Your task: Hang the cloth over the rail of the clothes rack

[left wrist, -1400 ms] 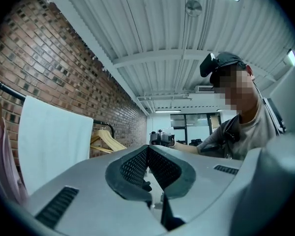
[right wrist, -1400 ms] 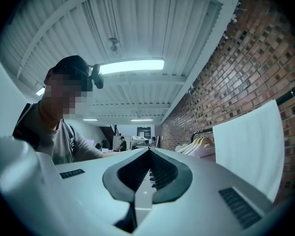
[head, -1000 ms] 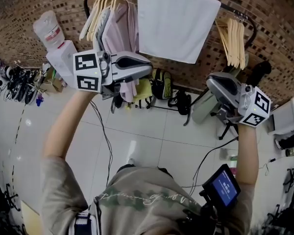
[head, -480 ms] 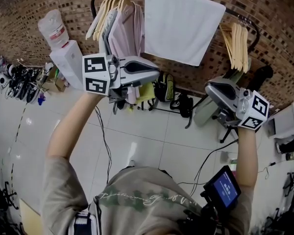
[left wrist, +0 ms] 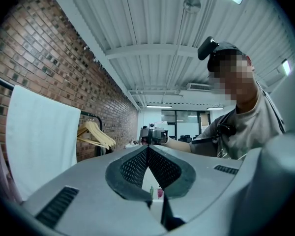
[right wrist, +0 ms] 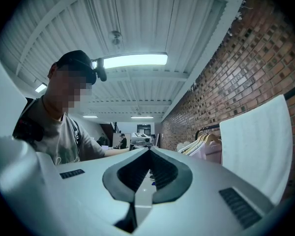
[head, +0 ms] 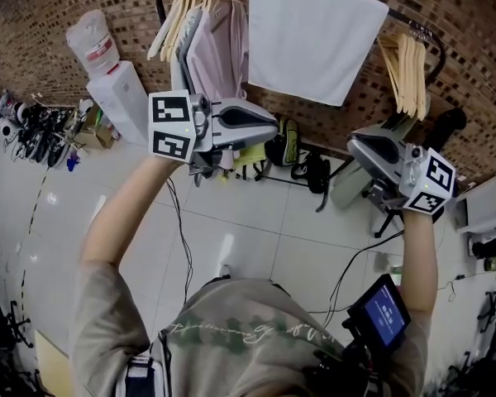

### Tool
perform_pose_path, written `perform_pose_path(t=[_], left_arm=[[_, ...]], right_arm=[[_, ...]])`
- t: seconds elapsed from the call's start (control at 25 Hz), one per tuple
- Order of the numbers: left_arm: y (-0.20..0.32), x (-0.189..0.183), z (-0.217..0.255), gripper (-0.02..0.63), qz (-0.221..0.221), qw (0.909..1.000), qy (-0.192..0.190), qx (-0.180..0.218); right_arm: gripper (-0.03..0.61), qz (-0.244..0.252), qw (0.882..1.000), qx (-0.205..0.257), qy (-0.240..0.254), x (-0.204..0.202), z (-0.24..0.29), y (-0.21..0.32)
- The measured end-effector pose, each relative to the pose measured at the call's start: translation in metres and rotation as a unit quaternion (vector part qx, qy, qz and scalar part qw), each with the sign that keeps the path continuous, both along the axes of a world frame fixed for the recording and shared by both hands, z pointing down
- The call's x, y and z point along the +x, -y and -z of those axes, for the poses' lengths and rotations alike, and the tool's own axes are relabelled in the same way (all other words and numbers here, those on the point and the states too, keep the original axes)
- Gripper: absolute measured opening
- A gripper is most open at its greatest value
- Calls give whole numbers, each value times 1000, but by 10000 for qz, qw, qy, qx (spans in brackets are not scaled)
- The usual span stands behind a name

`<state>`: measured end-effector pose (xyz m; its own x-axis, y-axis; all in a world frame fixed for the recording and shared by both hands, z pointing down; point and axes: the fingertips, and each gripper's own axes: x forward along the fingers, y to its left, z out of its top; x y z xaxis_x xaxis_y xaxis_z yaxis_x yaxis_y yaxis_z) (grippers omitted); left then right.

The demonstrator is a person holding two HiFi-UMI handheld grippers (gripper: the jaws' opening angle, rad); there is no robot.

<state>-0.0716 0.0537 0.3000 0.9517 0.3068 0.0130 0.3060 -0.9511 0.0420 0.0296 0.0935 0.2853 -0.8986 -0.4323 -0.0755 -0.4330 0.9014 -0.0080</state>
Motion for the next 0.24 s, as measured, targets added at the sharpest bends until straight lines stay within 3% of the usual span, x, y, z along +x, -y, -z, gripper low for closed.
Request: perform_pose_path(t=[0.24], left_arm=[[-2,-2,-3,6,-141,9996,-50,-234]], right_arm=[[8,-53,10000,-2,-47,-2,-8,12]])
